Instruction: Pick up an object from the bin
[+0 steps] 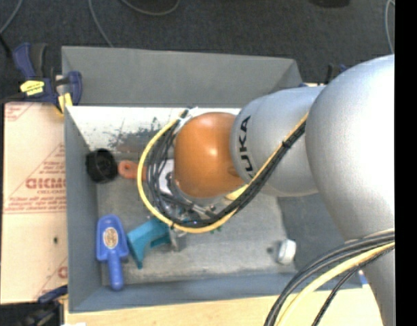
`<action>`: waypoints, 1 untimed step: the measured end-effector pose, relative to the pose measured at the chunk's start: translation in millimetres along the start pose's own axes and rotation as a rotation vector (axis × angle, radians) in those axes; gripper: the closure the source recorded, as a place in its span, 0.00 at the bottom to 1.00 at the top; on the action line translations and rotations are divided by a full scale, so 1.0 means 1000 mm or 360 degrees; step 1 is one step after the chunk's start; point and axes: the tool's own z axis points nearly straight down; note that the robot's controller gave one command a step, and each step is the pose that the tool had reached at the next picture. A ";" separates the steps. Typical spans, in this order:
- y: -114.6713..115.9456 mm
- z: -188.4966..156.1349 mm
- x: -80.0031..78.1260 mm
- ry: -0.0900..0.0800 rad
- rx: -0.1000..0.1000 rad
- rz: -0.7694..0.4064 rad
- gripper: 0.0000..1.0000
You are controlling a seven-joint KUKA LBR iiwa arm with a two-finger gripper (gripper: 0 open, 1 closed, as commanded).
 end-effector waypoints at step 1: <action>0.001 -0.008 -0.001 -0.0002 0.0000 -0.0012 1.00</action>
Offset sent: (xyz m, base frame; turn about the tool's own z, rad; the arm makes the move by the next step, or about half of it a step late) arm -0.0268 -0.0192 0.0803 -0.2359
